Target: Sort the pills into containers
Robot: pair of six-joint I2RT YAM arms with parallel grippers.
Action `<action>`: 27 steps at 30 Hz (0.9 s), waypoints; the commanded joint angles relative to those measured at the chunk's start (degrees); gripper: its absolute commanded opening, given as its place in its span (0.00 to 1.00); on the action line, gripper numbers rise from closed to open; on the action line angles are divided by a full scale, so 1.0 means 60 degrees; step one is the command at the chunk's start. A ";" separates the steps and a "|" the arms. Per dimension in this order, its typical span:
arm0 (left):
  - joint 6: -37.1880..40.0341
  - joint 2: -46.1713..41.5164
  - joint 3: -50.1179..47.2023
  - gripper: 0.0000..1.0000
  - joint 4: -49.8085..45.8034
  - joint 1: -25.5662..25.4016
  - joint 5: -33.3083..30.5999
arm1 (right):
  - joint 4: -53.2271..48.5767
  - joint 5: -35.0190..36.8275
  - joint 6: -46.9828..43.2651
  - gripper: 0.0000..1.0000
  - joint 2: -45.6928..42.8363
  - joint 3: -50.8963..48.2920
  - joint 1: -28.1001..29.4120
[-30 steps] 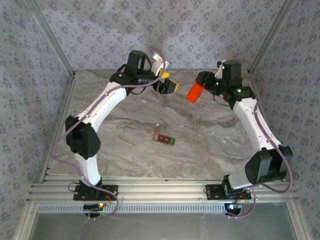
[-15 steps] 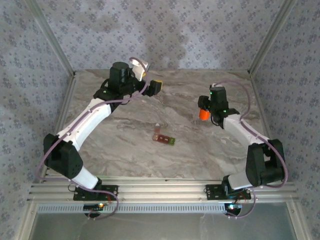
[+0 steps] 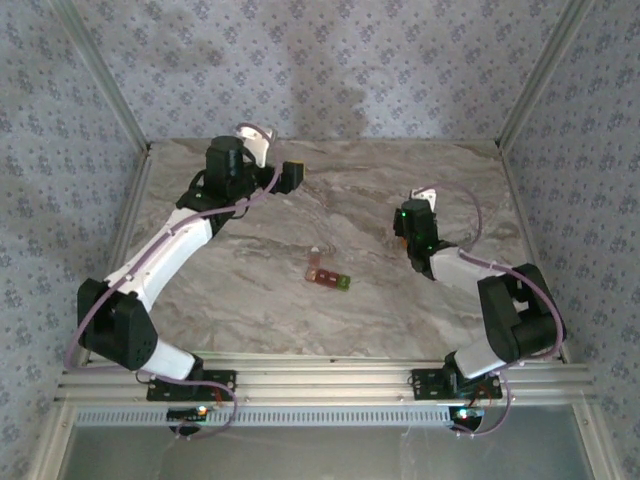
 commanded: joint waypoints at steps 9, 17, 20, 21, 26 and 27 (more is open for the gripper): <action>-0.0167 -0.0349 -0.0299 1.00 0.0217 0.0048 -0.0272 | -0.1170 -0.0334 0.0696 0.73 -0.1111 0.0314 -0.0237; -0.0442 -0.0074 -0.0308 0.99 -0.0019 0.0130 -0.0572 | -0.3706 -0.2410 0.0674 0.76 -0.2846 0.2045 -0.0563; -0.0603 0.0089 -0.0217 0.99 -0.0503 0.0263 -0.0687 | -0.5455 -0.3969 0.0624 0.76 -0.2942 0.3121 -0.0403; -0.0680 0.0136 -0.0176 0.99 -0.0696 0.0343 -0.0676 | -0.6044 -0.4560 0.0617 0.76 -0.2887 0.3427 -0.0335; -0.0734 0.0346 -0.0088 0.99 -0.1673 0.0479 -0.0631 | -0.8030 -0.6207 0.0544 0.76 -0.2529 0.4148 0.0572; -0.0725 0.0389 -0.0066 0.99 -0.1910 0.0475 -0.0567 | -0.8287 -0.6348 0.0531 0.76 -0.2428 0.4138 0.0821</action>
